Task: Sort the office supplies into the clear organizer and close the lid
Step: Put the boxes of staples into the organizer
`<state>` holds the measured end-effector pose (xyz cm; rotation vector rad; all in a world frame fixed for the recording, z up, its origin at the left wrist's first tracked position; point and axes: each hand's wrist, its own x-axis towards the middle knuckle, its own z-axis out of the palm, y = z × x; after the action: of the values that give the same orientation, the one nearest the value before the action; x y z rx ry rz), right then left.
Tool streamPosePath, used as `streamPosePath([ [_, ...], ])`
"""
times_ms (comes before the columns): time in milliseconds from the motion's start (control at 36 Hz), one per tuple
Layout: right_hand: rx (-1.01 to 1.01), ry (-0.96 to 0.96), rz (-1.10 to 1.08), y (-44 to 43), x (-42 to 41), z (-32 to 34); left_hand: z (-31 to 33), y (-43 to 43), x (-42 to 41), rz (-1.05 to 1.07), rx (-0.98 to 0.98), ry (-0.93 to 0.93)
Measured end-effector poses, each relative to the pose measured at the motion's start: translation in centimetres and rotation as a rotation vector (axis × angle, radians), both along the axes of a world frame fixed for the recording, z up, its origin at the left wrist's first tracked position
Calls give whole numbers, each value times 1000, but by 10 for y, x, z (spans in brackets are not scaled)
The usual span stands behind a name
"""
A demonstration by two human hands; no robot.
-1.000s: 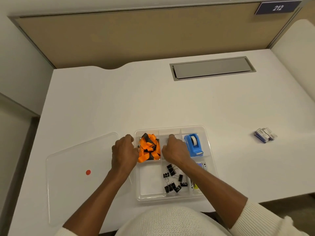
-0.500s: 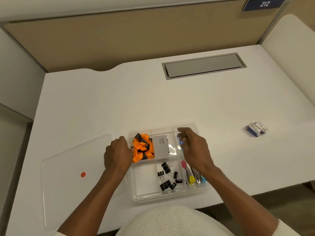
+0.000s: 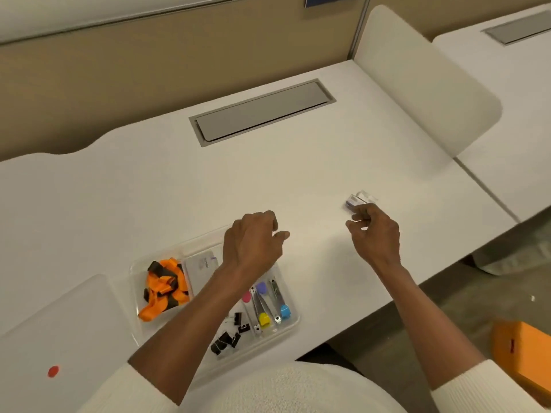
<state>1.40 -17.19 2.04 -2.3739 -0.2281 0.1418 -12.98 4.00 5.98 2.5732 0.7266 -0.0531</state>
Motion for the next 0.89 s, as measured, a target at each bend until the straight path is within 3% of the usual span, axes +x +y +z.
streamPosePath([
  [139,-108,-5,-15,-27,34,-13,-8,-31,75,-38,-204,90],
  [250,-130,48,-18,-43,69,-26,-18,-59,124,80,-458,122],
  [361,-99,113,34,-49,103,-33,-34,-82,161,415,-893,100],
  [472,-124,160,133,-45,133,-39,-45,-105,190,734,-1170,-1],
  [611,-158,204,213,-35,152,-42,-48,-124,215,922,-1316,-25],
  [889,-97,411,150,-26,166,-42,-48,-139,233,1033,-1259,-48],
])
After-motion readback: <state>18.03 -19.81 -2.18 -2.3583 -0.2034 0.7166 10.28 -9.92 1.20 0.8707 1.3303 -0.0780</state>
